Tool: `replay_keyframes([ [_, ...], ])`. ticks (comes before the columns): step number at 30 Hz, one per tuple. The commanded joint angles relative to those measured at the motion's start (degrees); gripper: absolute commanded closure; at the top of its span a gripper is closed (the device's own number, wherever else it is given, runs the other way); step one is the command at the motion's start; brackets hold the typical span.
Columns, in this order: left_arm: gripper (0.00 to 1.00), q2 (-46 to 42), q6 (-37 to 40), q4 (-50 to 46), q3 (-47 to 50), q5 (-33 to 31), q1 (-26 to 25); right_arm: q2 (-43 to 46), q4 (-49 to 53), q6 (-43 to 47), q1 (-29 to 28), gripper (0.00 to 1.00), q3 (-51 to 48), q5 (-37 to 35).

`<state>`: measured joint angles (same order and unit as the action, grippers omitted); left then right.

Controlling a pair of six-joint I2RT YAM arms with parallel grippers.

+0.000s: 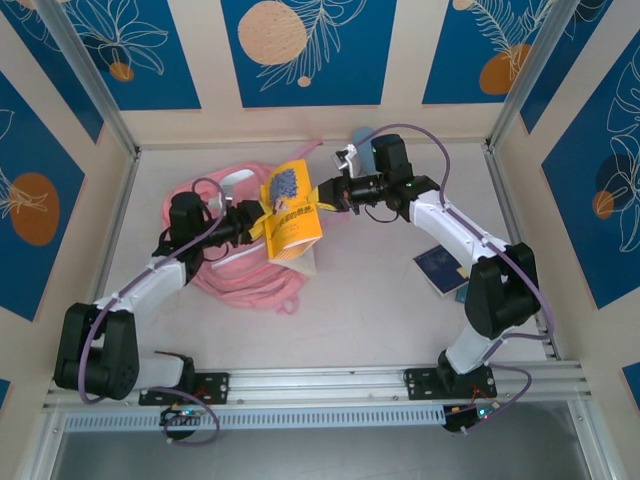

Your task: Pack the student bag

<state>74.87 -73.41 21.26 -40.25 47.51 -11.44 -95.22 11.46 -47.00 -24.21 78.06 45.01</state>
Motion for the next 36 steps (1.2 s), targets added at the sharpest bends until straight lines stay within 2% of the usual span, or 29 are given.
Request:
replay_keyframes([
  [1,0.67,-3.0,3.1,-0.1,-0.8,2.3,0.5,-2.2,3.3,1.6,-0.9,1.00,1.9,-0.7],
  [8,0.95,-3.6,8.9,-8.0,-1.4,0.4,1.8,-5.0,5.1,3.1,-0.8,1.00,2.2,-0.9],
  [11,1.00,-2.9,11.5,-11.2,-1.8,-0.6,2.0,-6.5,6.6,3.9,-0.7,1.00,2.8,-0.9],
  [12,1.00,-2.9,12.8,-13.2,-2.0,-1.3,2.2,-7.2,8.5,4.5,-0.5,0.94,3.5,-1.6],
  [14,1.00,-3.0,16.0,-17.9,-2.6,-3.6,2.4,-8.3,14.5,6.7,-0.1,0.68,5.0,-5.8],
  [16,1.00,-3.1,18.1,-21.0,-2.8,-5.3,2.7,-8.4,19.1,8.6,0.2,0.45,5.5,-13.4],
  [17,1.00,-3.1,19.6,-23.2,-3.2,-6.2,2.8,-8.3,20.8,9.3,0.3,0.36,5.3,-17.2],
  [19,1.00,-3.1,21.7,-26.1,-3.7,-7.7,2.8,-8.3,23.2,10.1,-0.2,0.28,5.2,-22.6],
  [24,1.00,-3.0,25.4,-30.8,-4.3,-10.5,2.8,-10.0,23.8,10.7,-3.0,0.27,5.9,-24.7],
  [33,0.97,-1.5,27.6,-33.0,-4.2,-10.5,2.8,-20.4,24.4,10.3,-9.3,0.37,11.7,-23.2],
  [36,0.92,-0.7,27.5,-32.6,-3.9,-9.3,2.8,-23.1,23.3,9.8,-10.3,0.40,12.0,-21.5],
])
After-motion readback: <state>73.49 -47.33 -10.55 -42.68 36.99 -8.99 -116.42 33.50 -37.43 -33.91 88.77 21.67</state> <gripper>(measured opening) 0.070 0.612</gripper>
